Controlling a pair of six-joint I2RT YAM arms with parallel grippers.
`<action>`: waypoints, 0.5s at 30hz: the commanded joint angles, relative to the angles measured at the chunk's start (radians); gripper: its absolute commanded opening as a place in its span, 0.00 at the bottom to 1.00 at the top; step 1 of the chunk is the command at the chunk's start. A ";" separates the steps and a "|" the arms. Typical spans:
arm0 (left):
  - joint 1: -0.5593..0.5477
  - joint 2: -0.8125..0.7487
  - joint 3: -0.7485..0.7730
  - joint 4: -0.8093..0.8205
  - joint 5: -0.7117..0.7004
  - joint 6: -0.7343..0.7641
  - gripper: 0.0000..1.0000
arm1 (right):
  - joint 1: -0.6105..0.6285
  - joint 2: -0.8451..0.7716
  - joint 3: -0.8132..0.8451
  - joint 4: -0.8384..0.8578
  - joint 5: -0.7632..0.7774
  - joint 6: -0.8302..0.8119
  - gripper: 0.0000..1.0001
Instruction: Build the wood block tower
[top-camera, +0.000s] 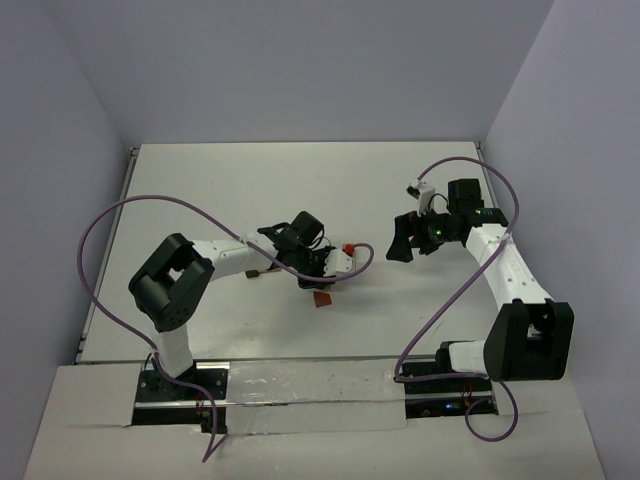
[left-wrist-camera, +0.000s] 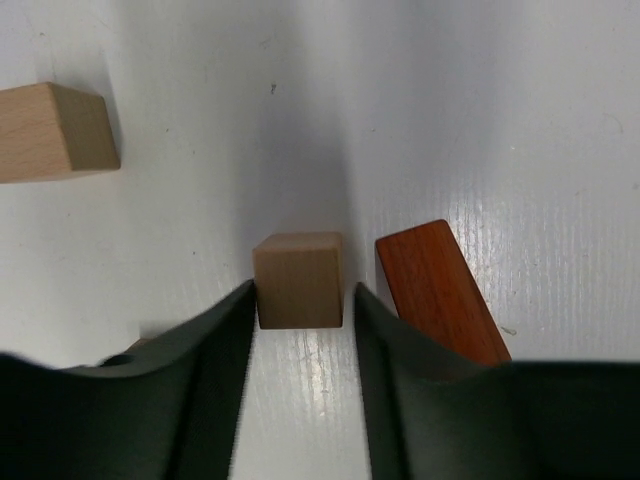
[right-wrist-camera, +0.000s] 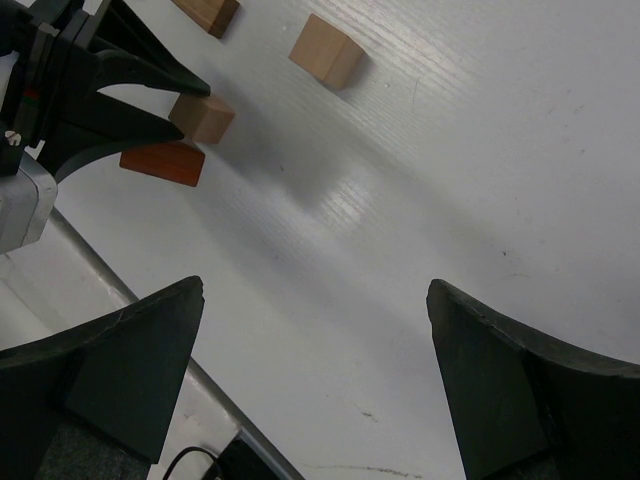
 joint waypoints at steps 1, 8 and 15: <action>-0.005 0.020 0.051 0.006 0.030 -0.015 0.42 | -0.005 -0.030 -0.004 -0.007 -0.024 -0.010 1.00; 0.000 -0.016 0.049 -0.061 0.016 -0.005 0.14 | -0.004 -0.026 -0.001 -0.005 -0.024 -0.006 1.00; 0.146 -0.117 0.075 -0.276 0.130 0.058 0.08 | -0.005 -0.030 -0.006 -0.001 -0.029 -0.009 1.00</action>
